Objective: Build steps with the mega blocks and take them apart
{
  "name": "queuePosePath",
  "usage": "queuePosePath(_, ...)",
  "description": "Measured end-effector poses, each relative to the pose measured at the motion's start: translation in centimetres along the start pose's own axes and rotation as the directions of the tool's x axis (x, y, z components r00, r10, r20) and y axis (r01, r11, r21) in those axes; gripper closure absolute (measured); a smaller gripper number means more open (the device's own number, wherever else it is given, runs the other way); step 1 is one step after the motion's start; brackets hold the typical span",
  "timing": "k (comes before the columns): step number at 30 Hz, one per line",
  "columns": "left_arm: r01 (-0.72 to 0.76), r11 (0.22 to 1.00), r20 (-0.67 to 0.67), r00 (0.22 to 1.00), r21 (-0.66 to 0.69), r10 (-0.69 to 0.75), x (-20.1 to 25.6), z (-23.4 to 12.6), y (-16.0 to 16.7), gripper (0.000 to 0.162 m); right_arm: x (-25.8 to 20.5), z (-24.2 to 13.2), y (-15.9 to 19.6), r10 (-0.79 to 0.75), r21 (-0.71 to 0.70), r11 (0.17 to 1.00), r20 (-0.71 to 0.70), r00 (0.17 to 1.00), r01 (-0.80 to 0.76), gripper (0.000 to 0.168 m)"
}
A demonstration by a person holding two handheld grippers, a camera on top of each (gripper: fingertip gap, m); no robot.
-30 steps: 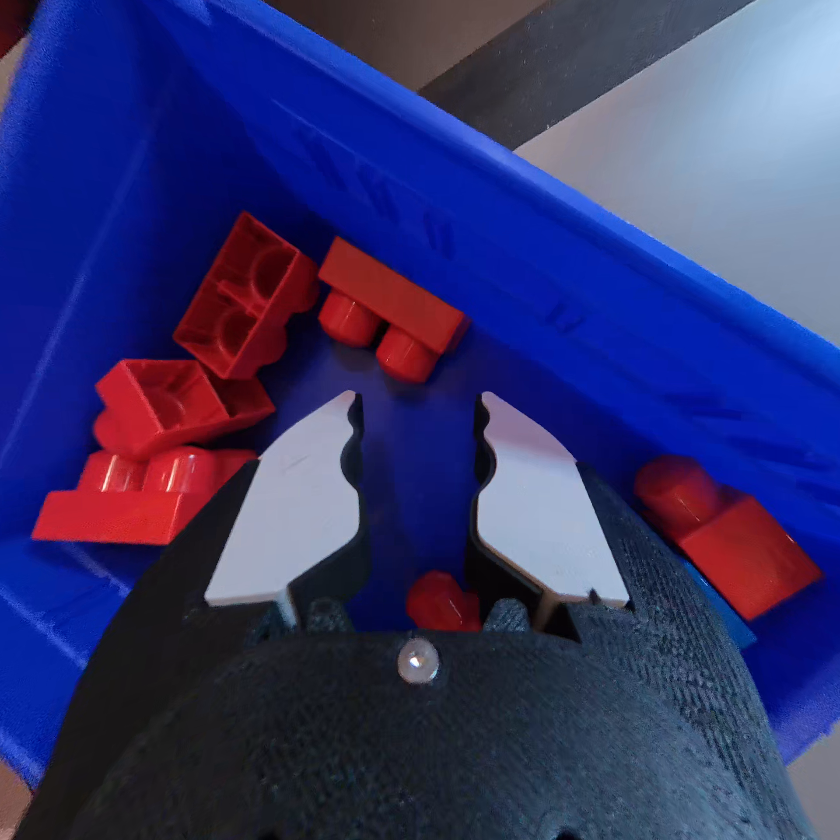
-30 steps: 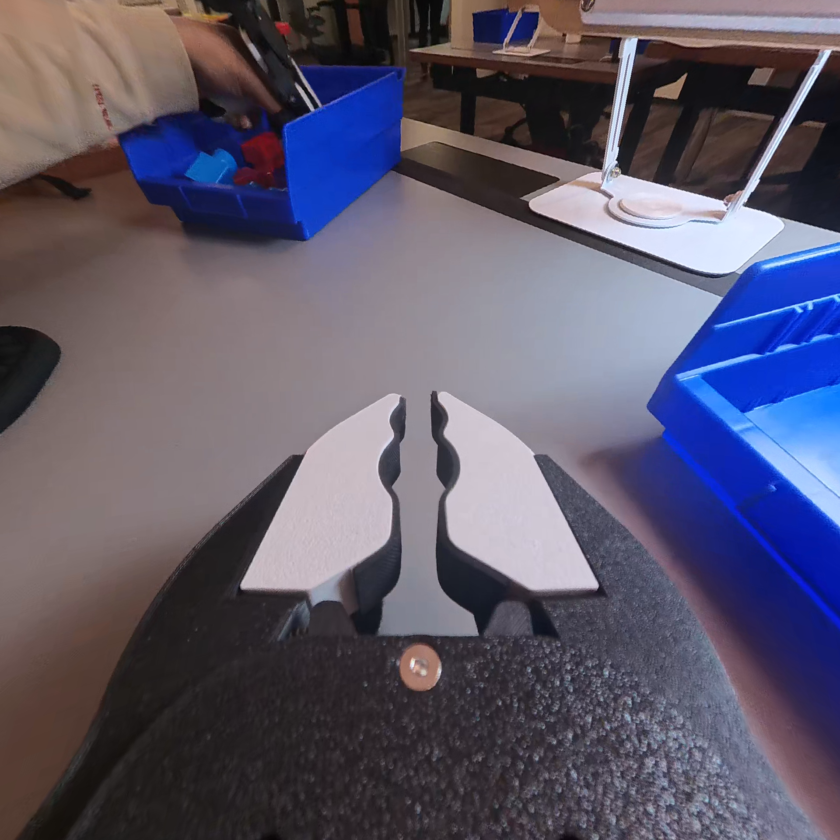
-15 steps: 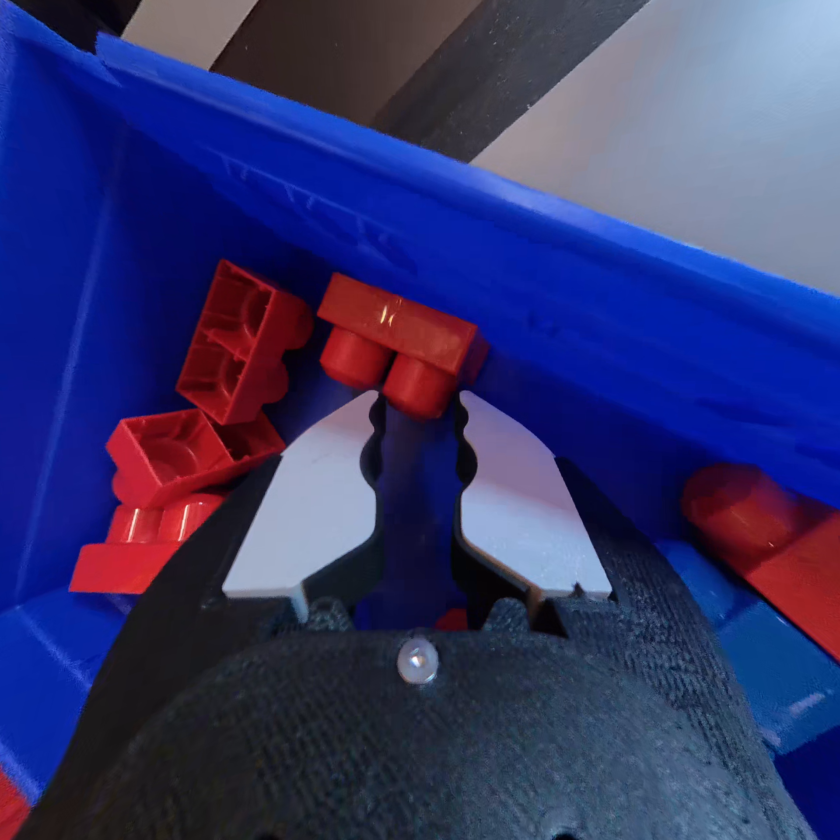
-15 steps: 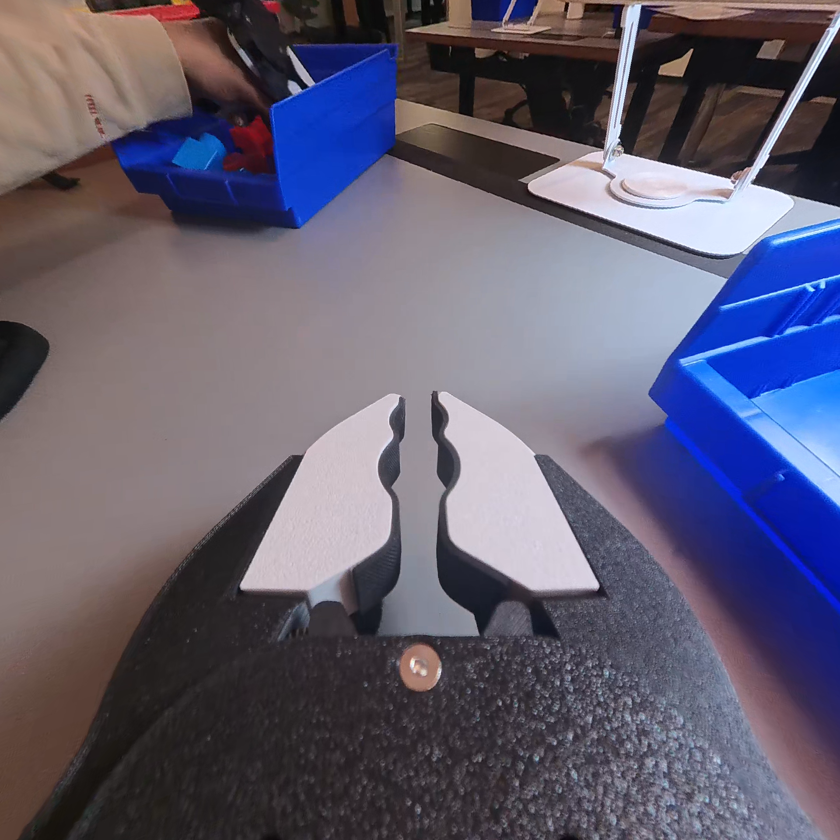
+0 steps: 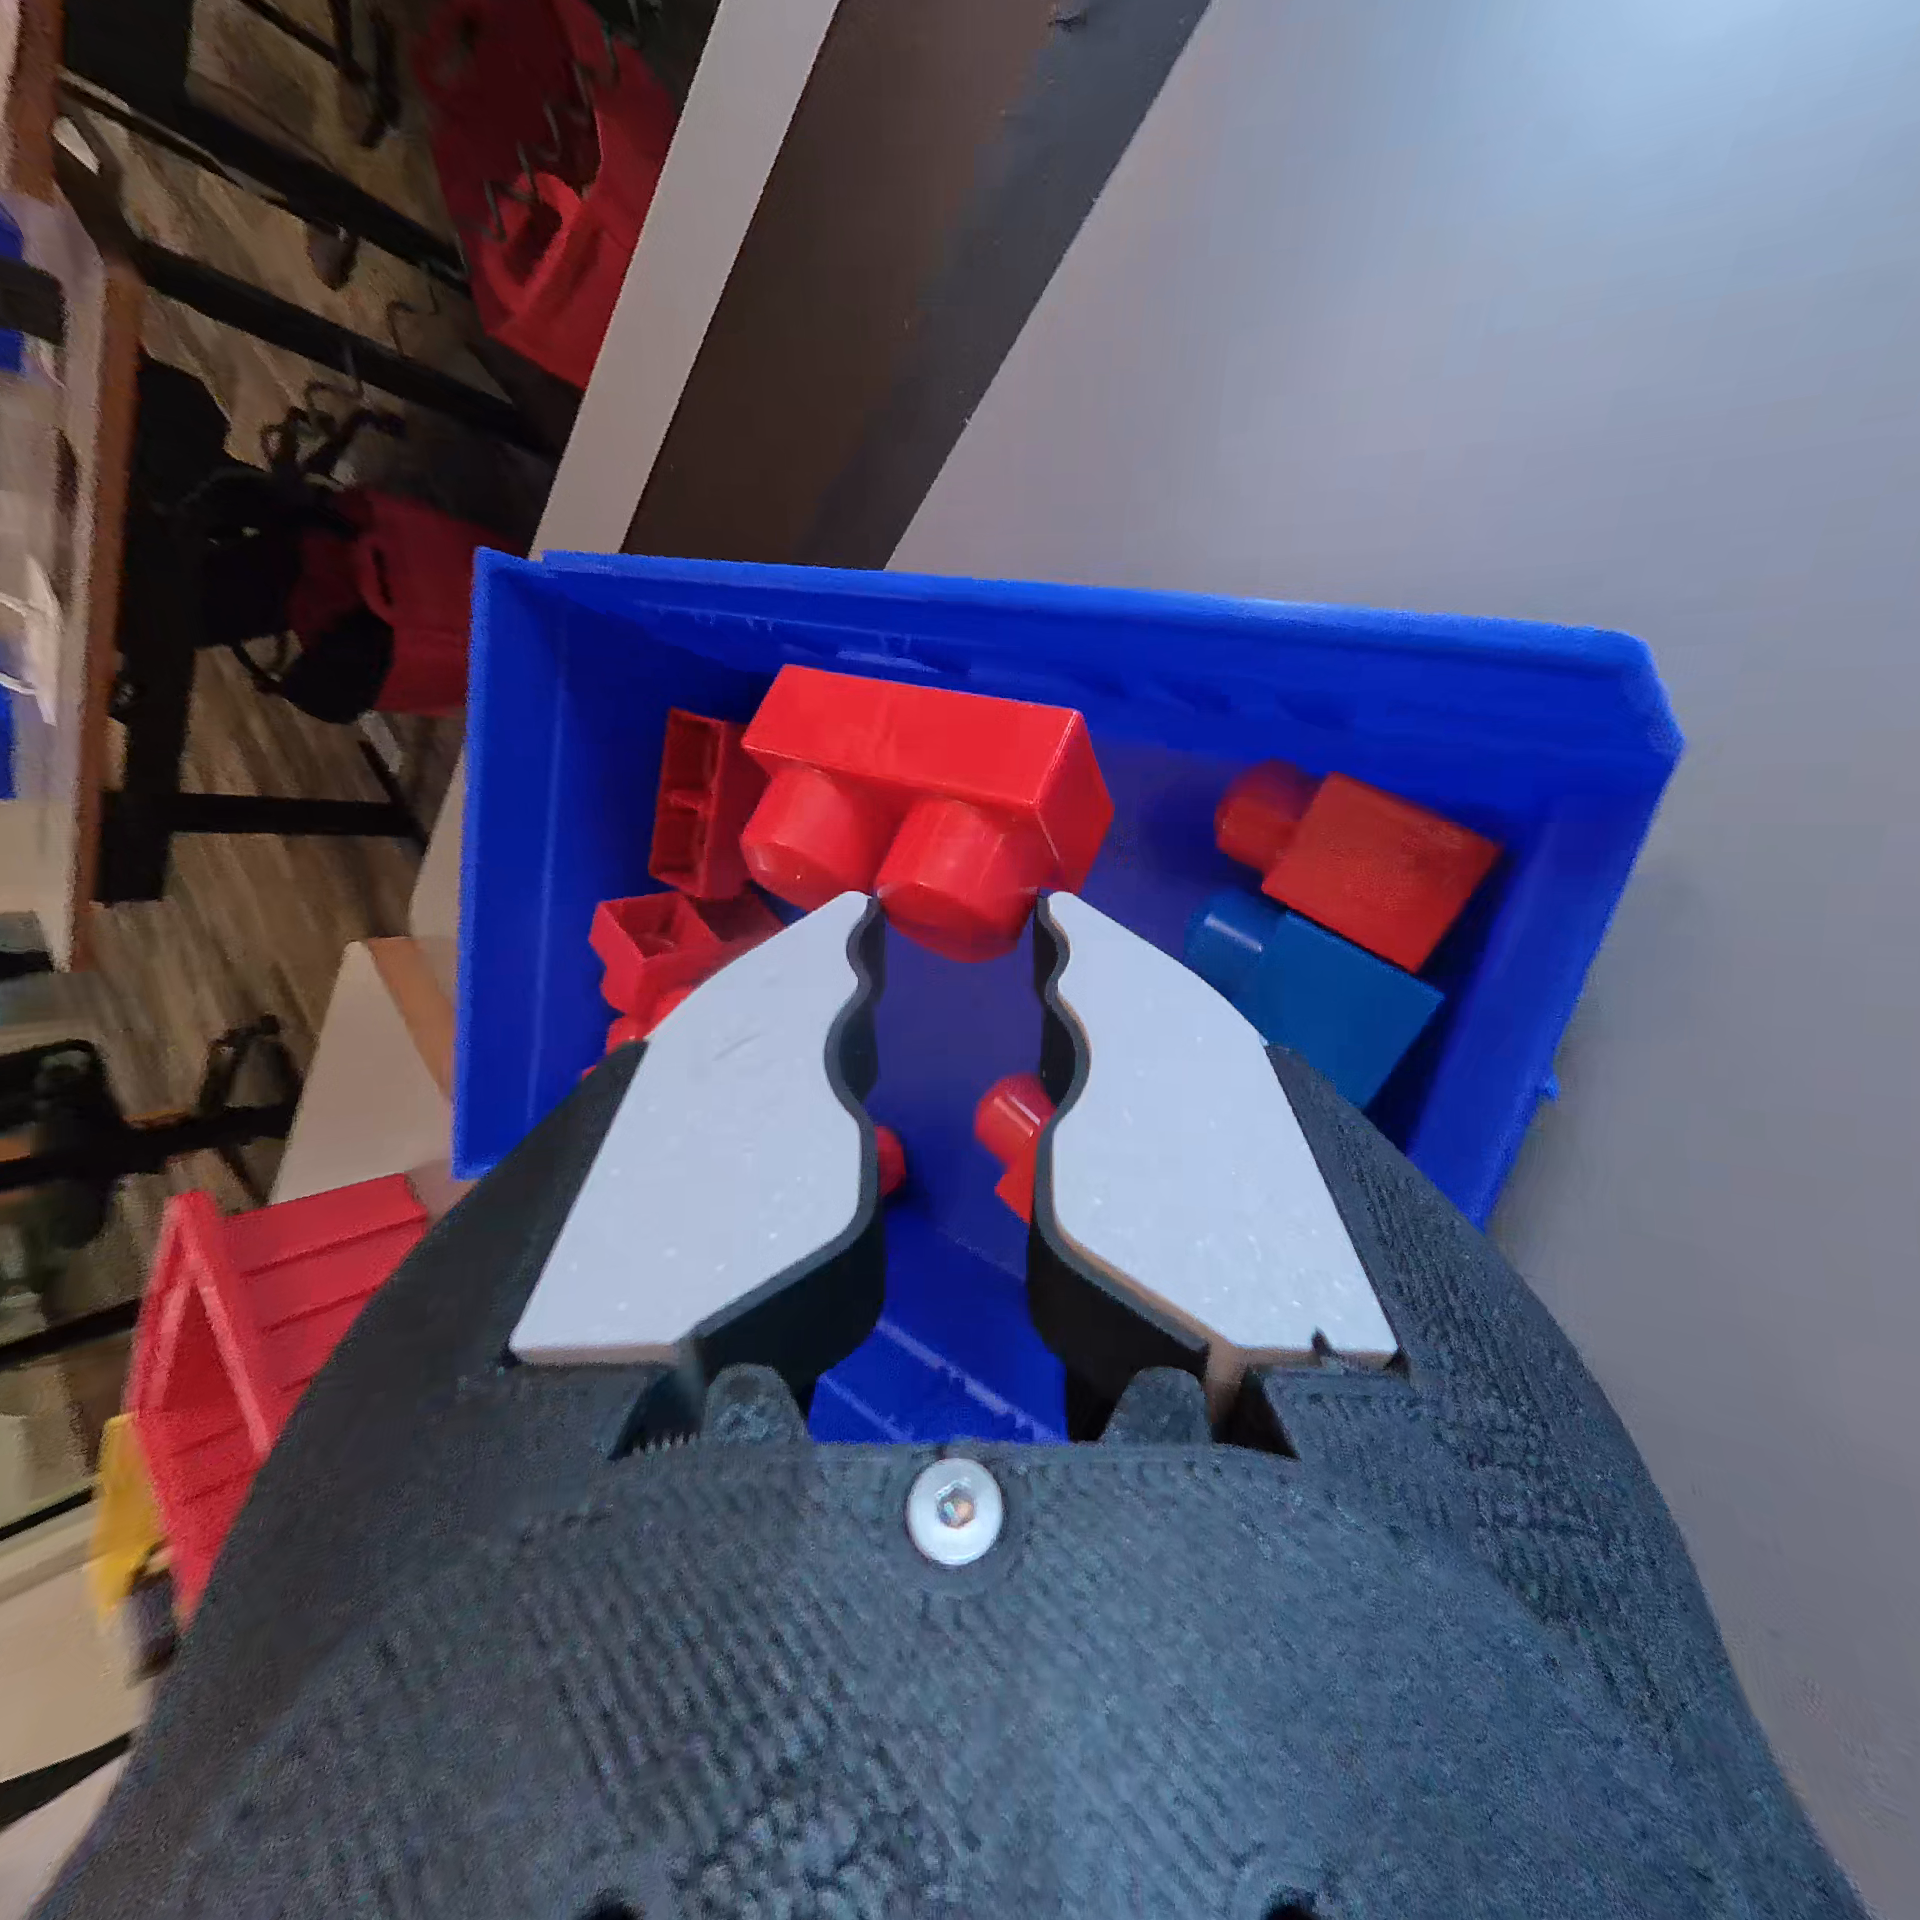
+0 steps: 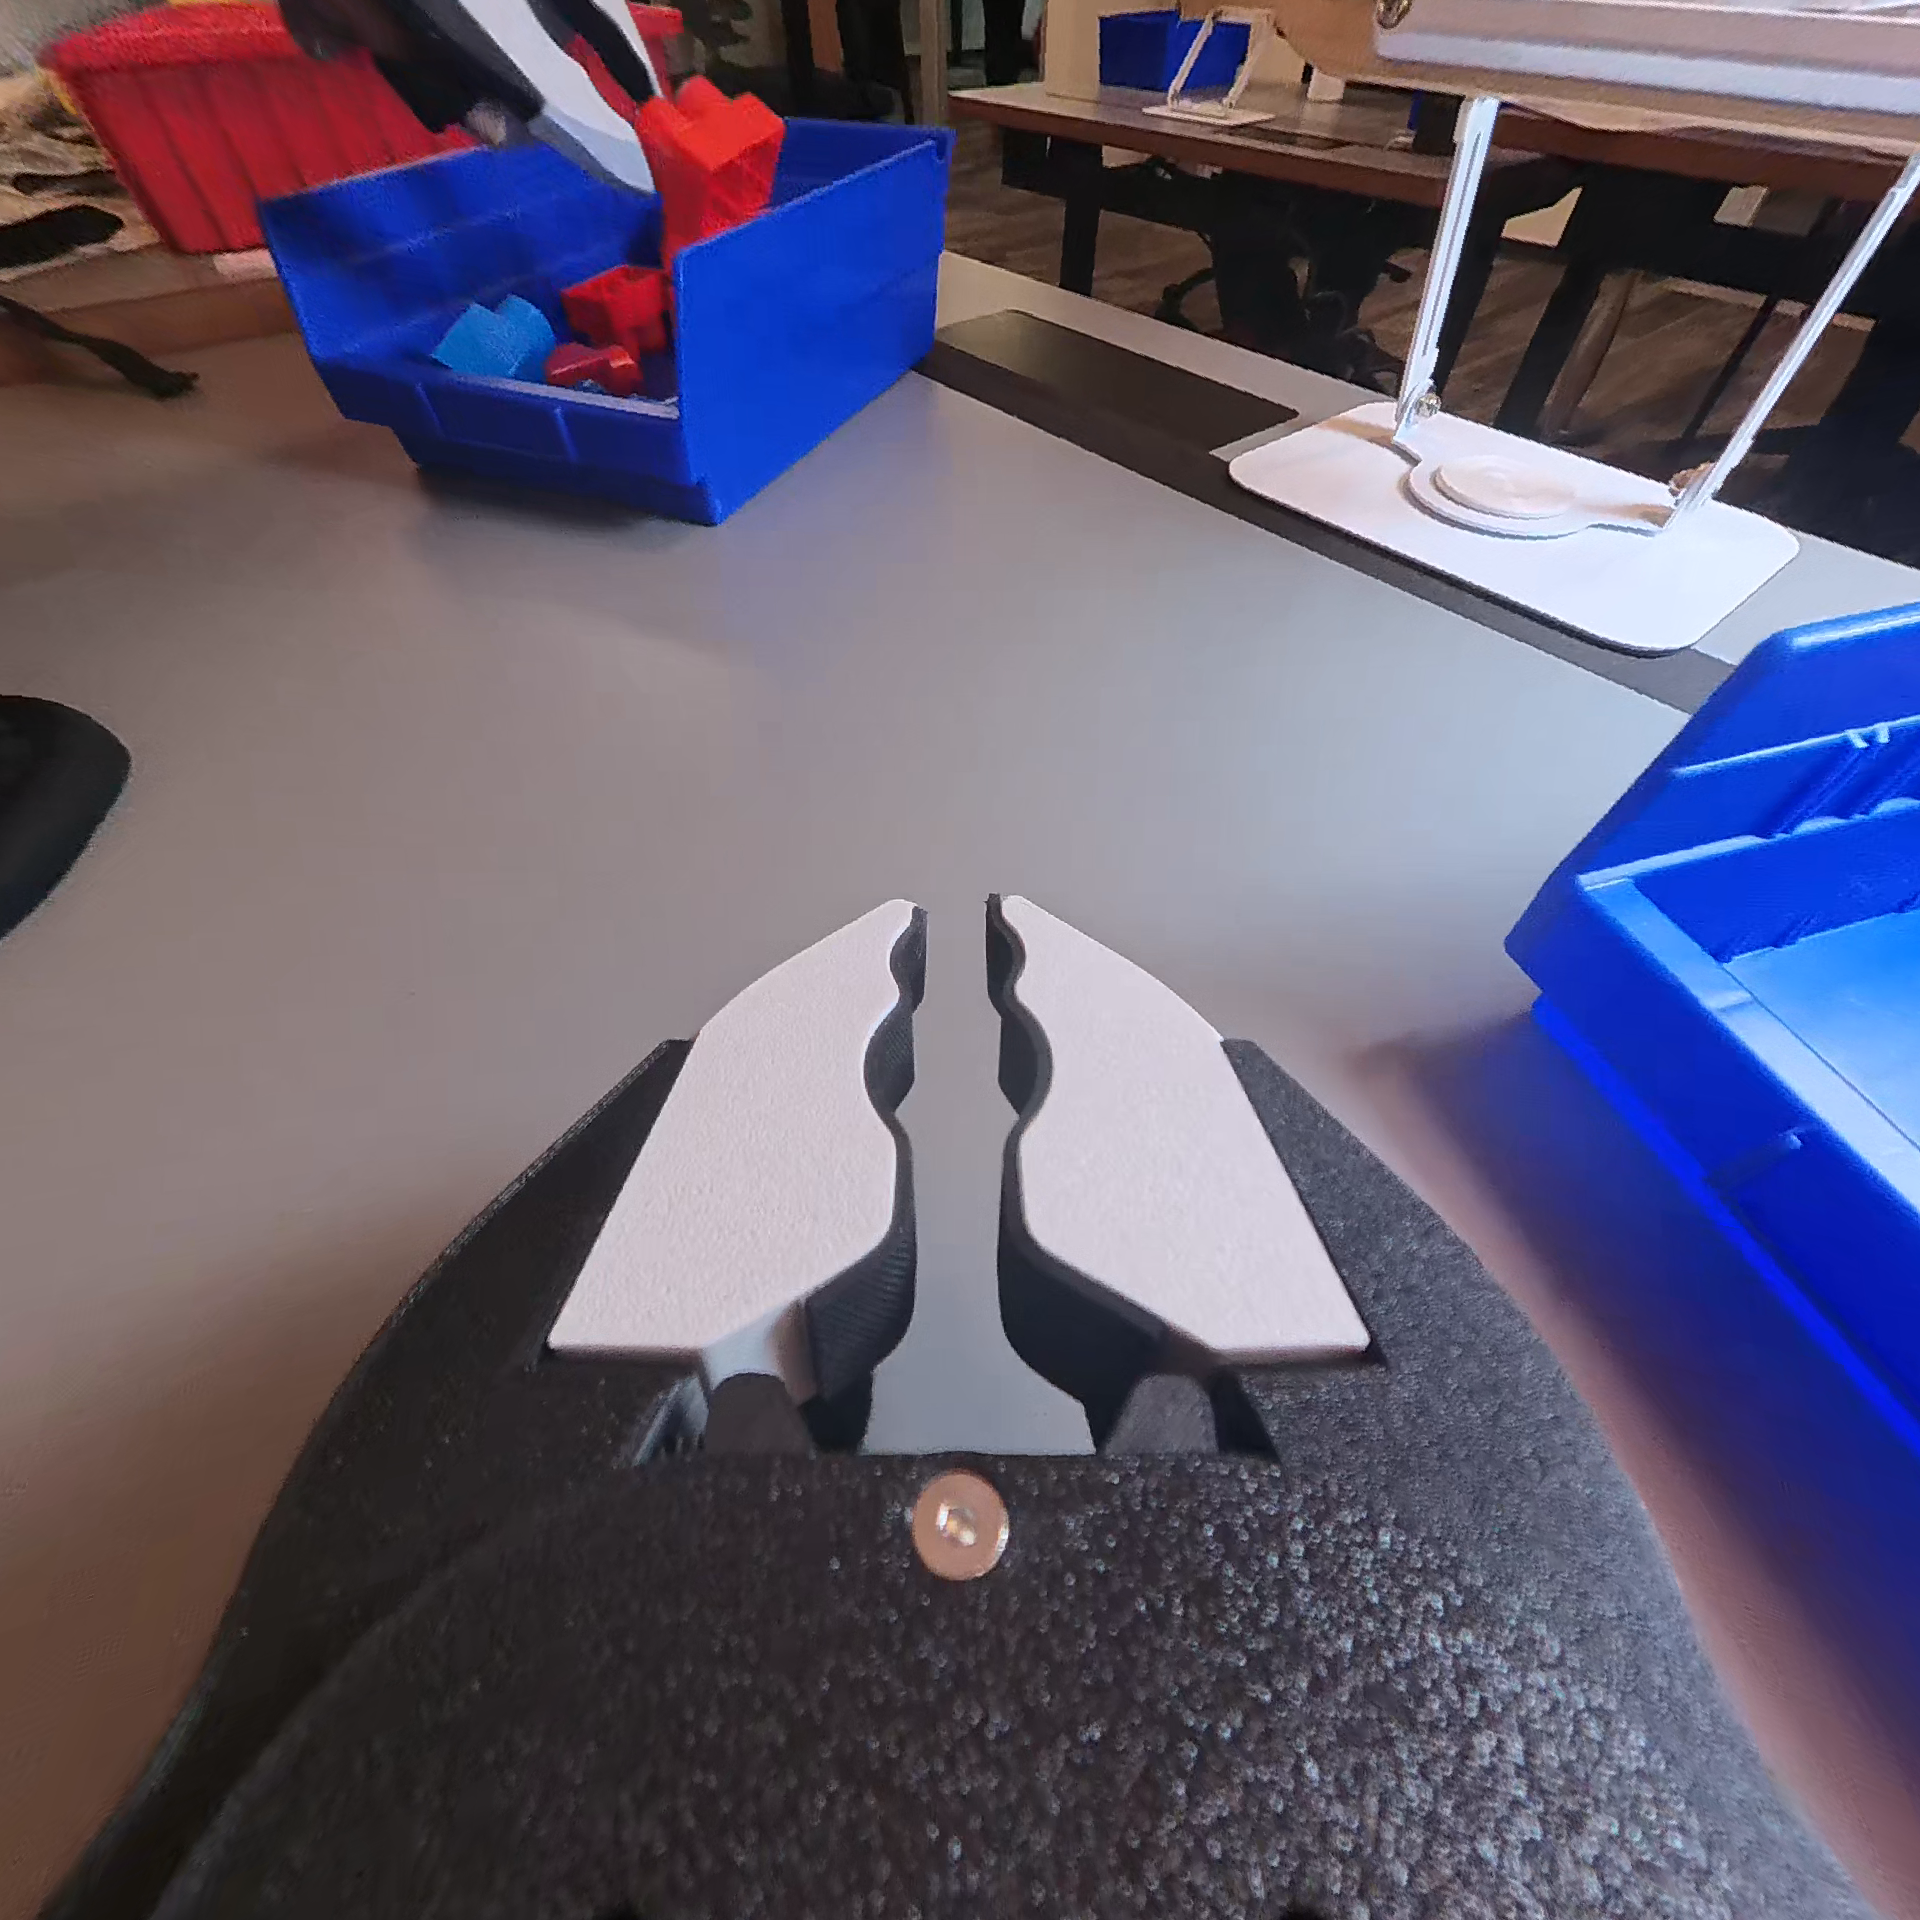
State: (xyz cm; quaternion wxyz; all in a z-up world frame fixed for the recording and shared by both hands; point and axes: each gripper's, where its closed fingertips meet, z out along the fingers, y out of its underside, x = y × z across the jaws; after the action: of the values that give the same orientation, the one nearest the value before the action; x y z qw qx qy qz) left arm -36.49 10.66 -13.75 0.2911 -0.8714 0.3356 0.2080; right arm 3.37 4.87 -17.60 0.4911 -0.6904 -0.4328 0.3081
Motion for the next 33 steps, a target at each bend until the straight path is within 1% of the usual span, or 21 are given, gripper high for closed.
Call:
queuePosePath(2,-0.073,0.997,0.029,0.997,-0.018,0.073,0.5,-1.3,0.0,0.134,-0.1,-0.1,0.0,-0.007,0.002,1.0,-0.003,1.0,0.007,0.157)
queuePosePath(5,-0.163,0.986,0.023,0.986,-0.03,0.164,2.1,-3.2,-0.3,0.134,-0.1,-0.1,-0.2,-0.012,0.006,1.0,-0.005,1.0,0.012,0.157)
queuePosePath(7,-0.248,0.968,0.03,0.968,-0.032,0.249,3.4,-4.7,-0.7,0.134,-0.2,-0.2,-0.3,-0.017,0.014,1.0,-0.002,1.0,0.017,0.157)
queuePosePath(9,-0.36,0.933,0.024,0.933,0.015,0.36,5.8,-6.4,-1.9,0.134,-0.7,-0.3,-0.5,-0.015,0.026,1.0,0.022,1.0,0.015,0.155)
queuePosePath(11,-0.474,0.873,-0.008,0.878,0.116,0.478,9.9,-7.8,-3.6,0.134,-1.5,-0.3,-0.8,-0.002,0.044,0.999,0.076,0.997,-0.002,0.15)
queuePosePath(13,-0.583,0.778,-0.022,0.797,0.237,0.604,15.0,-8.9,-5.3,0.134,-2.7,-0.3,-1.0,0.011,0.052,0.998,0.162,0.987,-0.02,0.14)
queuePosePath(16,-0.697,0.599,-0.002,0.651,0.394,0.759,23.0,-9.9,-7.0,0.135,-5.7,-0.4,-0.8,0.001,0.03,0.999,0.349,0.937,-0.013,0.123)
queuePosePath(19,-0.75,0.411,0.069,0.515,0.518,0.854,29.4,-11.3,-8.6,0.135,-8.3,-0.6,-0.2,-0.021,-0.007,1.0,0.511,0.859,0.029,0.106)
queuePosePath(21,-0.762,0.292,0.144,0.447,0.577,0.883,32.2,-12.6,-9.9,0.135,-9.7,-0.7,0.4,0.018,-0.068,0.997,0.606,0.796,0.029,0.099)
queuePosePath(23,-0.761,0.187,0.213,0.394,0.622,0.894,34.3,-14.1,-11.0,0.134,-10.8,-0.9,1.0,0.076,-0.126,0.992,0.675,0.734,0.014,0.097)
queuePosePath(24,-0.757,0.145,0.246,0.378,0.638,0.893,35.0,-14.8,-11.6,0.134,-11.4,-1.2,1.3,0.102,-0.151,0.989,0.711,0.696,0.009,0.102)
queuePosePath(25,-0.756,0.113,0.268,0.363,0.645,0.892,35.5,-15.3,-11.9,0.134,-12.2,-1.9,1.4,0.125,-0.169,0.986,0.756,0.642,0.007,0.121)
queuePosePath(26,-0.757,0.098,0.282,0.357,0.646,0.891,35.6,-15.4,-12.2,0.134,-12.8,-2.7,1.4,0.138,-0.176,0.984,0.793,0.594,0.005,0.129)
queuePosePath(27,-0.752,0.096,0.292,0.366,0.652,0.884,35.5,-15.5,-12.6,0.135,-13.1,-3.1,1.3,0.134,-0.17,0.985,0.805,0.577,0.009,0.131)
queuePosePath(28,-0.728,0.118,0.277,0.399,0.675,0.874,35.2,-15.6,-12.8,0.137,-12.9,-3.2,1.1,0.106,-0.147,0.989,0.798,0.593,0.02,0.131)
queuePosePath(29,-0.673,0.177,0.229,0.469,0.718,0.853,34.7,-15.7,-13.1,0.14,-12.5,-3.2,0.7,0.068,-0.109,0.994,0.778,0.625,0.027,0.131)
queuePosePath(30,-0.568,0.256,0.141,0.562,0.782,0.815,34.0,-16.1,-13.5,0.14,-11.7,-3.0,0.1,0.035,-0.067,0.997,0.746,0.664,0.023,0.131)
queuePosePath(31,-0.399,0.343,0.008,0.661,0.85,0.75,33.3,-16.8,-14.0,0.139,-10.8,-2.8,-0.5,0.01,-0.023,1.0,0.708,0.706,0.009,0.131)
queuePosePath(32,-0.194,0.419,-0.154,0.73,0.887,0.666,32.4,-17.5,-14.5,0.137,-9.8,-2.6,-1.1,-0.009,0.016,1.0,0.667,0.745,-0.001,0.131)
queuePosePath(33,-0.002,0.475,-0.309,0.757,0.88,0.576,31.5,-17.5,-14.8,0.133,-9.0,-2.4,-1.2,-0.032,0.044,0.999,0.625,0.78,0.006,0.131)
